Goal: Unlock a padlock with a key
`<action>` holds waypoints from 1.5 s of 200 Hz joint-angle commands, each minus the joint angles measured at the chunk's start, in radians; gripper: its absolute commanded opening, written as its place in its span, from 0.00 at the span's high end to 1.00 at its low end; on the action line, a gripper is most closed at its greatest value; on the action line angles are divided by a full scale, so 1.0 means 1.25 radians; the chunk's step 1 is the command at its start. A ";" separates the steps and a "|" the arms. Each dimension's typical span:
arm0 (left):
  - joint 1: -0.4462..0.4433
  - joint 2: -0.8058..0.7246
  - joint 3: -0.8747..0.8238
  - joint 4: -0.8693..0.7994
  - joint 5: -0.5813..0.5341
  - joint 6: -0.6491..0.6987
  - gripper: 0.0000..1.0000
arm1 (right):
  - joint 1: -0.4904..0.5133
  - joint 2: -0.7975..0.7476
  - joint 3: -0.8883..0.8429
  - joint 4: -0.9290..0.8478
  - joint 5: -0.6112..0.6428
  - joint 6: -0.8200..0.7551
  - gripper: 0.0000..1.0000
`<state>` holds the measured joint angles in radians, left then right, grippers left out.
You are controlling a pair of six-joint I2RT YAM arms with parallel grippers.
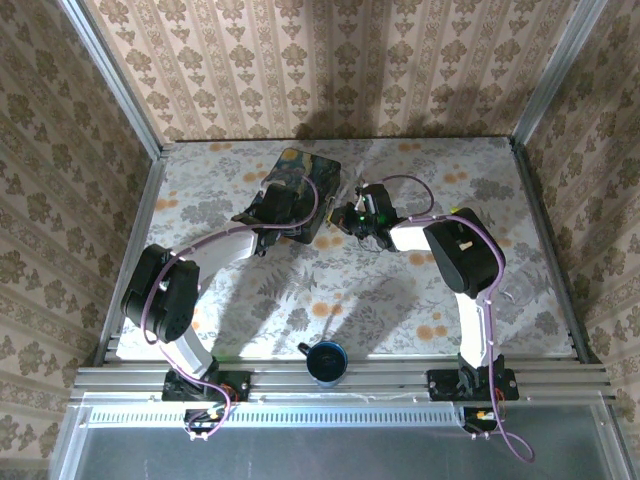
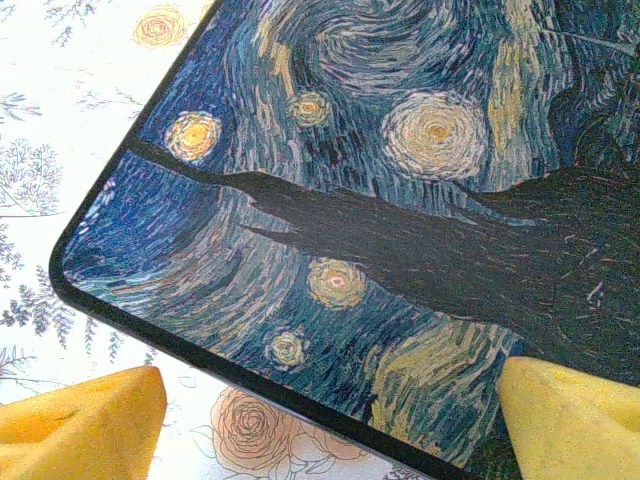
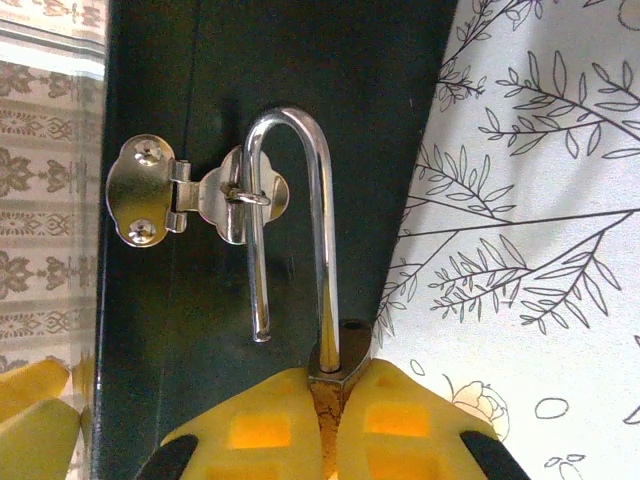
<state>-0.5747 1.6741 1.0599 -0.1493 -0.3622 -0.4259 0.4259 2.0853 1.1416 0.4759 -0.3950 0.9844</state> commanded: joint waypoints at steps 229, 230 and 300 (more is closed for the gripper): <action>0.024 -0.019 -0.055 -0.078 0.036 -0.011 0.16 | -0.055 0.012 0.017 0.070 0.025 0.020 1.00; 0.024 -0.019 -0.055 -0.078 0.037 -0.011 0.16 | -0.054 0.011 0.016 0.069 0.025 0.019 1.00; 0.039 -0.065 -0.070 -0.079 0.052 -0.015 0.16 | -0.055 -0.126 -0.037 -0.142 0.019 -0.095 1.00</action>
<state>-0.5419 1.6215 1.0054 -0.1421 -0.2985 -0.4446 0.3561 2.0407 1.1099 0.4362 -0.3737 0.9615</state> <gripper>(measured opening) 0.837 0.061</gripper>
